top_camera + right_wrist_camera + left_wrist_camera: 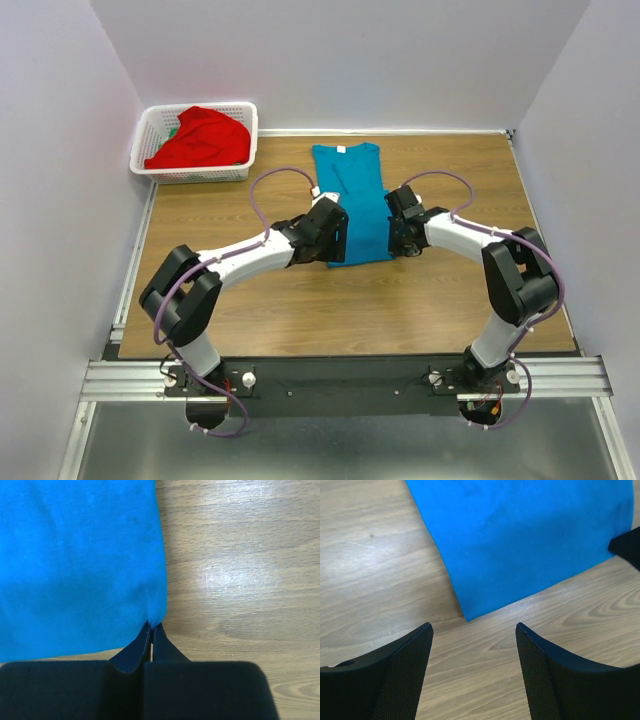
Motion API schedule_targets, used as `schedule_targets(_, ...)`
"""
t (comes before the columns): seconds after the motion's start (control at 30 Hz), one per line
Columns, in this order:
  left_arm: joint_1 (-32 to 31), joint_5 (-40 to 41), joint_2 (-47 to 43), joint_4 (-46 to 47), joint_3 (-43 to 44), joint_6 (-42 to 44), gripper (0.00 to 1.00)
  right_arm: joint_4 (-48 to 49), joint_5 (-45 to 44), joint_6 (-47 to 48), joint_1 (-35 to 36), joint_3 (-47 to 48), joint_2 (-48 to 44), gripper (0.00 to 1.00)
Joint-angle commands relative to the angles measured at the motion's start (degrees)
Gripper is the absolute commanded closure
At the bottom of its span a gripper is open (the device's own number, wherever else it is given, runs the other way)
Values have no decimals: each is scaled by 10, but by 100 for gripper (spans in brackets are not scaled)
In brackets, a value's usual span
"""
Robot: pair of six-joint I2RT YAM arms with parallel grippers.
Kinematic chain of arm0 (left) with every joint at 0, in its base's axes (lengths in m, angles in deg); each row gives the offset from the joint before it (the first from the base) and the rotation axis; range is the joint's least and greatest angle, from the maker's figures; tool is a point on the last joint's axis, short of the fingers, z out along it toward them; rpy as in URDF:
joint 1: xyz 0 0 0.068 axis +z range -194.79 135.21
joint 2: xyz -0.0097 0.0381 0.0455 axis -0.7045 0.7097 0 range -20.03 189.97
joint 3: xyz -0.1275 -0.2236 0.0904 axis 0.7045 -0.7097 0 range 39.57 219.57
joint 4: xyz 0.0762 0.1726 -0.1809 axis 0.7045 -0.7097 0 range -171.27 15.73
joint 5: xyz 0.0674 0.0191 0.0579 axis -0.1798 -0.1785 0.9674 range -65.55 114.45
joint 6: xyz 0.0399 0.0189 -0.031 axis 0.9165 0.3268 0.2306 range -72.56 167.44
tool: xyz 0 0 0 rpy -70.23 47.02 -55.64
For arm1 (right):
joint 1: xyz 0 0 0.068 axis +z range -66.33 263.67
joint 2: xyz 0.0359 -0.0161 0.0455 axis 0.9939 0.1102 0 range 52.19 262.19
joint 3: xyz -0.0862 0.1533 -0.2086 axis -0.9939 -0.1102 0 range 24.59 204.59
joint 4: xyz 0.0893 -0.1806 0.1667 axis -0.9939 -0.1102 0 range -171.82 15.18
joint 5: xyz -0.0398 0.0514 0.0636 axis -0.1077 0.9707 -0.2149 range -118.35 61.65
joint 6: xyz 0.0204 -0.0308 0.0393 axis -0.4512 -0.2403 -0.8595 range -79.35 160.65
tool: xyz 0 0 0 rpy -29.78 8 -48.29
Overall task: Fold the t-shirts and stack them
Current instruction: Fold the tshirt
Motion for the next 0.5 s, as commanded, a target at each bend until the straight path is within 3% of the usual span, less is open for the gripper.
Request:
schedule_targets(0.0, -9, -20, 28, -39, 23, 0, 26, -44, -30, 3, 15, -19, 28, 99)
schedule_targets(0.13, -10, -14, 59, -51, 43, -14, 36, -43, -45, 8, 29, -17, 33, 99)
schedule_targets(0.47, -10, -3, 120, -65, 69, -30, 48, -30, -50, 14, 40, -25, 36, 99)
